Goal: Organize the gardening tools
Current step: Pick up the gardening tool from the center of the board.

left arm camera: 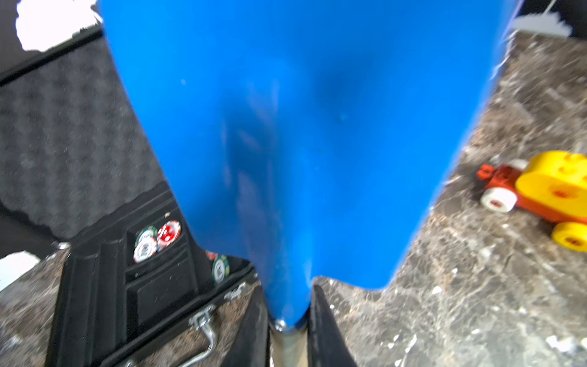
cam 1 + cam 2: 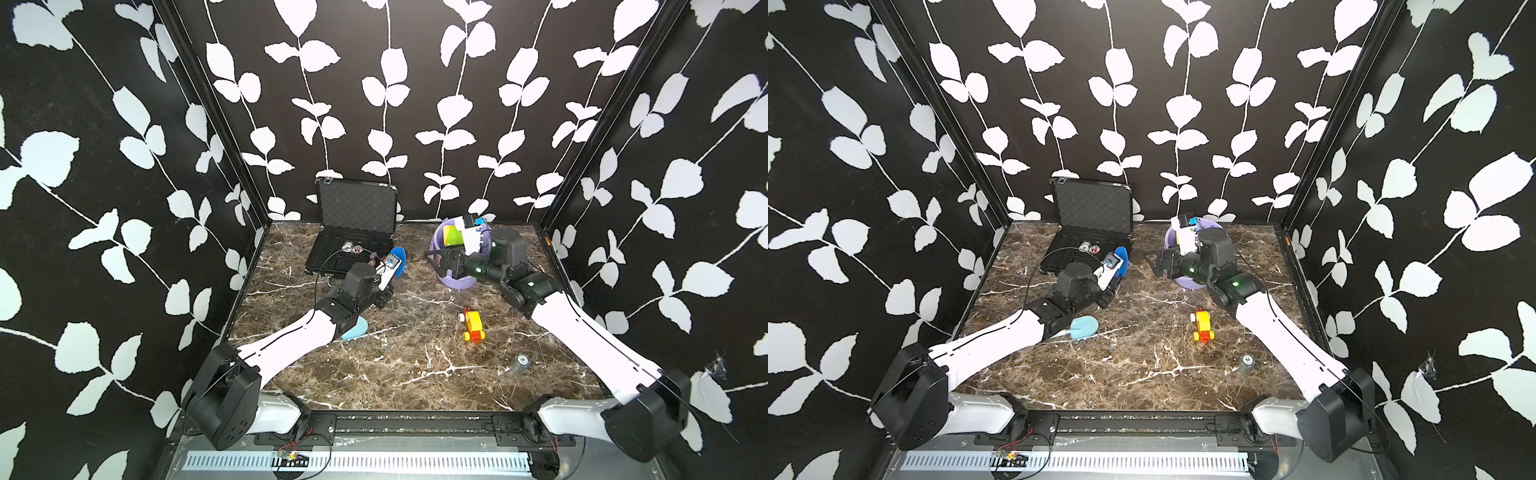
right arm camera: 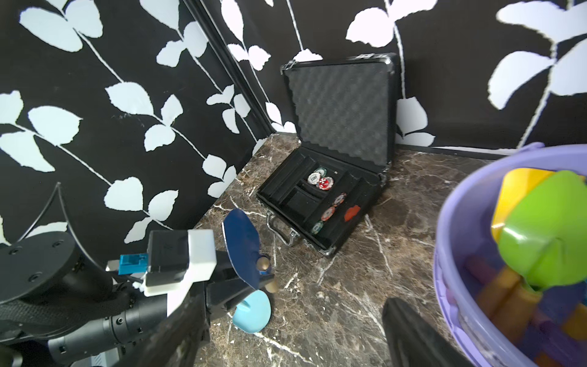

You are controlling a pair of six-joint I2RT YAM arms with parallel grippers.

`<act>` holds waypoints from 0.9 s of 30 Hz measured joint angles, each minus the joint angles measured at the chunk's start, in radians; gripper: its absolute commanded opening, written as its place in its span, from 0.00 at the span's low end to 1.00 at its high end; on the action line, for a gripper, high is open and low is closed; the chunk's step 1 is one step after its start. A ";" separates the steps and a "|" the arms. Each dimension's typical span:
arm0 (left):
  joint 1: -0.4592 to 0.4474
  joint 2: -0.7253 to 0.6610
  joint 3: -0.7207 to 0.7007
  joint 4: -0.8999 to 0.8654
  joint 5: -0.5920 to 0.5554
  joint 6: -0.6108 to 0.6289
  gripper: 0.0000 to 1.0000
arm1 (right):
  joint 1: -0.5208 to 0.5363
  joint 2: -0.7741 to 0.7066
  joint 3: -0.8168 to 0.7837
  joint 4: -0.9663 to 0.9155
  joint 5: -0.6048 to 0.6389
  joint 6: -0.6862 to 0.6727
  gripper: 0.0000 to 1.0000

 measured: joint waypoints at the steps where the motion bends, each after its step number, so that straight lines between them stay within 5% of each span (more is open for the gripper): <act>1: -0.001 0.001 0.000 0.007 0.008 -0.004 0.00 | 0.010 0.011 0.004 0.000 0.000 -0.003 0.82; 5: -0.002 0.020 0.010 0.009 0.034 -0.018 0.00 | 0.043 0.059 0.009 -0.005 0.000 -0.018 0.65; 20: -0.003 0.035 0.046 -0.018 0.111 -0.075 0.00 | 0.116 0.218 0.139 -0.038 0.027 -0.084 0.44; 27: -0.013 0.044 0.047 -0.021 0.180 -0.099 0.00 | 0.121 0.277 0.184 -0.029 0.036 -0.094 0.22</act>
